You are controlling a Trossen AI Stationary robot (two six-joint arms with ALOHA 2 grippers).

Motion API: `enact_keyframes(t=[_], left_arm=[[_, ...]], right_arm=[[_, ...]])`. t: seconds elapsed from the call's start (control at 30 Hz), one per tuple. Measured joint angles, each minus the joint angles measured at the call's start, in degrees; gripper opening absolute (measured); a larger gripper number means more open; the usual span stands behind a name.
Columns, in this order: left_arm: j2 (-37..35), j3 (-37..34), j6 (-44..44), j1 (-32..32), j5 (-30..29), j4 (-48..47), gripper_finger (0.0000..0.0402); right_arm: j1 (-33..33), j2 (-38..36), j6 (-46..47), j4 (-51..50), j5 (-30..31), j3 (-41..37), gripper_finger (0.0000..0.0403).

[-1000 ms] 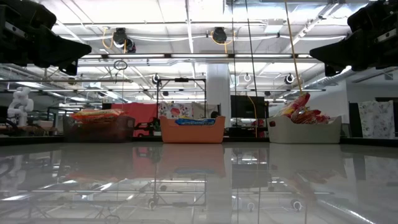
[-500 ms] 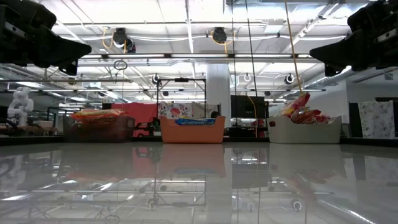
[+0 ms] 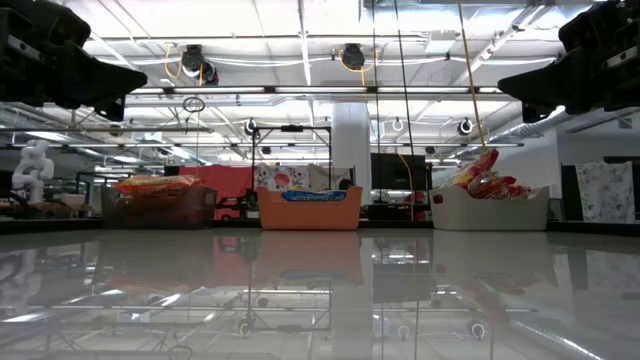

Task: Sort Maruchan noodles
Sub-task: Return to Home Position

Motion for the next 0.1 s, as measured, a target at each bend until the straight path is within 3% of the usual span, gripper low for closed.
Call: enact_keyframes(t=[0.1], left_arm=[[0.02,0.0,0.0,0.02,-0.02,-0.01,0.0004]], right_arm=[[-0.01,-0.01,0.0,0.0,0.0,0.01,0.0]])
